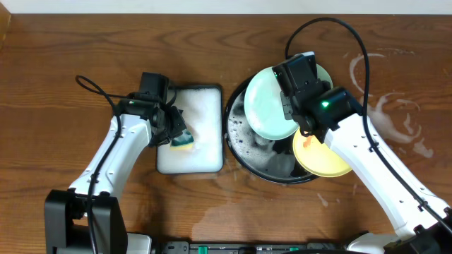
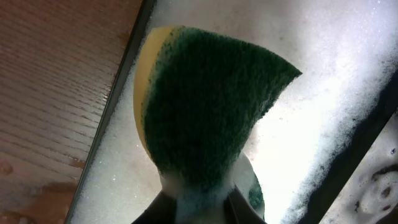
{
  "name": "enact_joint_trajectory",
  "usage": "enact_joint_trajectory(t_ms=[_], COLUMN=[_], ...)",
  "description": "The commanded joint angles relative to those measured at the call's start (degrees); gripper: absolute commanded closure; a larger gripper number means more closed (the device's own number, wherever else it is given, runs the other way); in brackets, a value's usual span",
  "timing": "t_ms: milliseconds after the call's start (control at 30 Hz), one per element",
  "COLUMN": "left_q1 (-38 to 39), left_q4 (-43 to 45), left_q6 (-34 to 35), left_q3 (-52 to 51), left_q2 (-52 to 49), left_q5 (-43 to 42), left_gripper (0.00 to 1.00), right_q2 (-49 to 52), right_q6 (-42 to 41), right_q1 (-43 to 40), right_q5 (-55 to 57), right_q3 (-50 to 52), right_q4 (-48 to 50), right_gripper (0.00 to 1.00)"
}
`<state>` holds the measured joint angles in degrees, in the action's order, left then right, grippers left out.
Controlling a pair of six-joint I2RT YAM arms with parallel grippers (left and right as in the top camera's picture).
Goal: Clean dirty plates on tray and stack at the side
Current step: 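Lift the cleaned green plate upward with the right gripper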
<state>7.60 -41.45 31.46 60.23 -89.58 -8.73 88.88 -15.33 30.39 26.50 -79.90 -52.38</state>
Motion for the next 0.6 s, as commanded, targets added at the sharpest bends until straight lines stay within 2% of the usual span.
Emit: enact_joint_trajectory(t_ms=[0, 67, 267, 567], left_q1=[-0.13, -0.13, -0.13, -0.13], left_q4=[0.24, 0.24, 0.22, 0.44], left_q6=[-0.39, -0.39, -0.42, -0.39], left_q3=[-0.79, -0.79, -0.79, -0.79], left_q2=[-0.37, -0.37, -0.37, -0.37], left_q5=[-0.31, -0.31, -0.31, -0.28], left_gripper=[0.92, 0.92, 0.92, 0.92], right_q2=[1.64, 3.61, 5.01, -1.68], right_q6=[1.51, 2.97, 0.37, 0.39], right_q1=[-0.42, -0.42, -0.42, -0.42], right_q5=[-4.92, -6.51, -6.23, 9.14], right_q3=[0.83, 0.92, 0.57, -1.16], right_q4=[0.13, -0.68, 0.22, 0.15], right_gripper=[0.99, 0.99, 0.99, 0.99])
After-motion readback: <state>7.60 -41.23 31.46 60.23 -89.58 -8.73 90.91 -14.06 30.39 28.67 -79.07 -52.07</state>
